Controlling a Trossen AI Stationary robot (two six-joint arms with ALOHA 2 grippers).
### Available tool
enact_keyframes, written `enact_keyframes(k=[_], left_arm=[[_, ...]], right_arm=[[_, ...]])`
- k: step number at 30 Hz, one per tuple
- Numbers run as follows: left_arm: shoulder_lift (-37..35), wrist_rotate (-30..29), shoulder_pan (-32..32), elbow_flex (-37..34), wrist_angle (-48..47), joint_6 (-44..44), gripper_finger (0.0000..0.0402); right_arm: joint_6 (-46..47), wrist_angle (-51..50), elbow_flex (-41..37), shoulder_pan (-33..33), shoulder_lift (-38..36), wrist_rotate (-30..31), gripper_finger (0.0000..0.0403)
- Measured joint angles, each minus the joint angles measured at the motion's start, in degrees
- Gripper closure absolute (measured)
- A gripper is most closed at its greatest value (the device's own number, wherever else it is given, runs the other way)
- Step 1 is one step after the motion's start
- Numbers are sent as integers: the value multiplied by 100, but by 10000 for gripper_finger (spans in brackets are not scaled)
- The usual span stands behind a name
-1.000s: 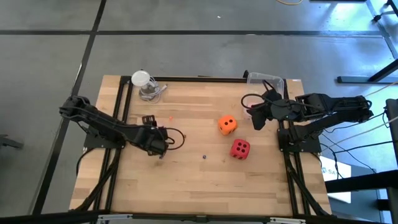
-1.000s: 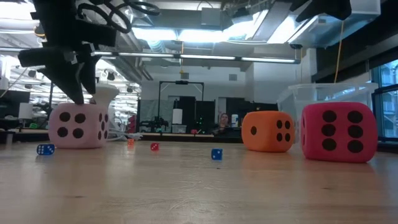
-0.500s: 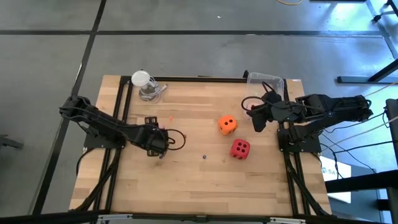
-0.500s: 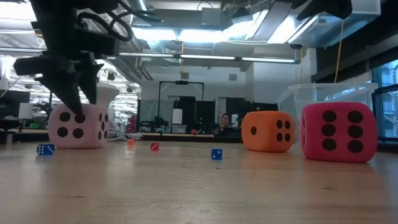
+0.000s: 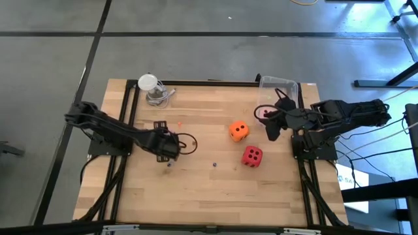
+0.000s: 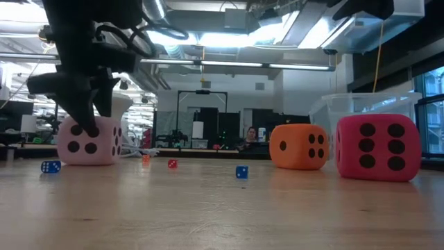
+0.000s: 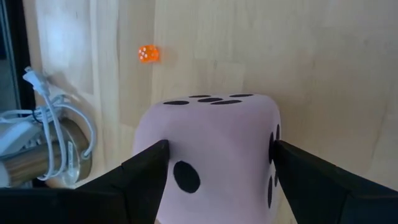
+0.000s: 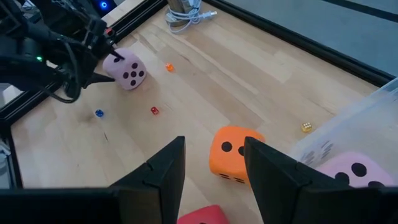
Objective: Pick & Place Dice
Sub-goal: Put the large pink die into the container
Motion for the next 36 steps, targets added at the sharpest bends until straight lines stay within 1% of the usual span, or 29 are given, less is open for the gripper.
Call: enact_keyframes(k=[4,9,16,20,23,27,31,36], left_arm=[[380,-111,-55,10,-14,-2,122],[919,-128,-49,3,-54,-248,122],[1545,-530,-115,36,167,-327,123],[1605,-630,-257,32,142,-343,136],[1581,-629,-332,27,-65,-405,153],[1516,-278,-317,21,-650,-854,170],[1514,-238,-298,29,-753,-949,173],[1514,-230,-296,29,-669,-948,165]], right_arm=[[-2,-23,0,104,2,154,238],[-11,-46,0,231,2,298,238],[7,-83,0,340,2,299,238],[9,-81,-2,400,2,299,238],[13,-83,-2,434,4,301,238],[24,-84,-2,458,4,301,238],[14,-87,-2,464,14,307,238],[9,-90,-4,468,81,330,238]])
